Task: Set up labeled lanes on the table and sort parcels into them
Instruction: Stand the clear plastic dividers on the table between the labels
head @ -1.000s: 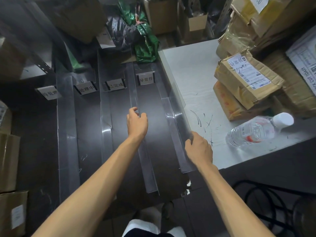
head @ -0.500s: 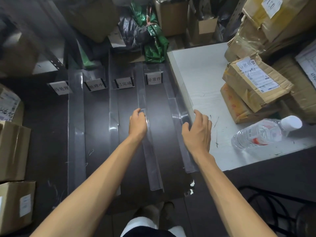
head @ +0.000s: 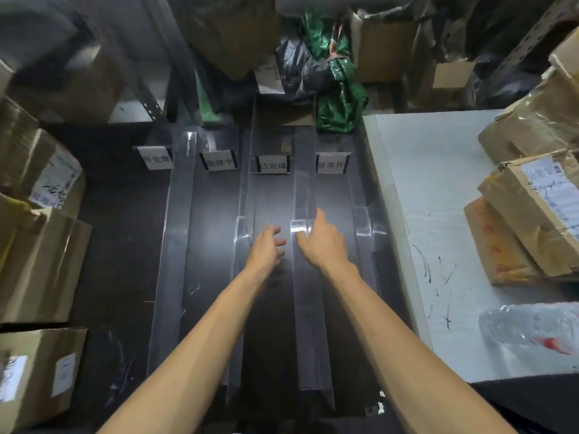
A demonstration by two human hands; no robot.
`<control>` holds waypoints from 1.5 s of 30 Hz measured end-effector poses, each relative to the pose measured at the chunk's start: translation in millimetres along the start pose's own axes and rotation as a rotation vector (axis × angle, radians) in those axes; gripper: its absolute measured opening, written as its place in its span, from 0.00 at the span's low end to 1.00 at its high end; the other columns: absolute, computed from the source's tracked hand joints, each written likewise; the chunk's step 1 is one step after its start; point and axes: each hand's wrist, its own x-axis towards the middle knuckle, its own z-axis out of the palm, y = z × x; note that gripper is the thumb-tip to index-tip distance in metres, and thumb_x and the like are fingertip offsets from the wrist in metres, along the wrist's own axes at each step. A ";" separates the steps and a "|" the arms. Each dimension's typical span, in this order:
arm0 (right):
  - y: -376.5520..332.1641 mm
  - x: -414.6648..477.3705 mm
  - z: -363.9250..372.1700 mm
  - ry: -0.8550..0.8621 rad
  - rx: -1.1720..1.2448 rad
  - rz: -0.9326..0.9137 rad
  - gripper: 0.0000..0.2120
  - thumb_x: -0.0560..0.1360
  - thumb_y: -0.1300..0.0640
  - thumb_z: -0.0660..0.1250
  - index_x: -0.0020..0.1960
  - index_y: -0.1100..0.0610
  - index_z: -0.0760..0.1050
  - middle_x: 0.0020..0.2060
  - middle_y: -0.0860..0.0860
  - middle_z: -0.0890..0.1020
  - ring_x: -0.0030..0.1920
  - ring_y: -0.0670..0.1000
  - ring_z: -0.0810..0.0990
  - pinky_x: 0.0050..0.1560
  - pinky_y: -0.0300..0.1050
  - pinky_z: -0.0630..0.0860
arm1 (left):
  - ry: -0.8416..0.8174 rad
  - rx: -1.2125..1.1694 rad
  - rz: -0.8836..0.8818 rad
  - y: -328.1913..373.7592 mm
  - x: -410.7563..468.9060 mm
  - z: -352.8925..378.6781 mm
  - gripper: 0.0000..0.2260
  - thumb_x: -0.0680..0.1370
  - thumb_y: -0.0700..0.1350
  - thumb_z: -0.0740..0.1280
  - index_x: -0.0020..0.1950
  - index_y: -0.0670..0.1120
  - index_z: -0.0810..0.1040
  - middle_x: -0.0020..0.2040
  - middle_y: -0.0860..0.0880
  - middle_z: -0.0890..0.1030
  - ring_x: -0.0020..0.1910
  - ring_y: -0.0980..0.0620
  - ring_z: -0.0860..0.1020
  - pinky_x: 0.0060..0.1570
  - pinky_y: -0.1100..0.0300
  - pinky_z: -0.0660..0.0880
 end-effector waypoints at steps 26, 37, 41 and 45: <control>13.9 9.0 6.0 0.195 -0.162 0.020 0.17 0.82 0.62 0.57 0.71 0.63 0.65 0.55 0.64 0.81 0.58 0.68 0.79 0.53 0.57 0.73 | -0.380 0.091 -0.033 -22.2 -2.6 45.9 0.19 0.86 0.57 0.52 0.66 0.52 0.78 0.67 0.49 0.79 0.69 0.52 0.74 0.75 0.49 0.66; -12.9 -3.0 6.8 0.373 -0.181 -0.216 0.34 0.79 0.55 0.64 0.81 0.63 0.55 0.78 0.59 0.63 0.75 0.59 0.63 0.73 0.52 0.64 | -0.166 -0.015 0.101 4.6 -17.3 12.8 0.17 0.86 0.45 0.52 0.47 0.51 0.79 0.47 0.50 0.82 0.47 0.51 0.79 0.52 0.55 0.73; -41.2 -14.2 13.5 0.328 -0.051 -0.330 0.31 0.80 0.55 0.62 0.80 0.62 0.58 0.77 0.57 0.66 0.75 0.58 0.64 0.72 0.51 0.65 | -0.012 -0.111 0.214 14.7 -29.0 -16.2 0.13 0.85 0.45 0.56 0.47 0.47 0.78 0.46 0.43 0.81 0.36 0.47 0.79 0.43 0.50 0.77; -65.3 -21.7 25.9 0.158 0.008 -0.318 0.29 0.83 0.53 0.60 0.80 0.61 0.57 0.76 0.58 0.67 0.74 0.58 0.67 0.69 0.51 0.66 | 0.147 -0.139 0.308 14.9 -41.4 -53.6 0.11 0.83 0.40 0.58 0.54 0.41 0.79 0.41 0.46 0.80 0.27 0.51 0.74 0.23 0.63 0.68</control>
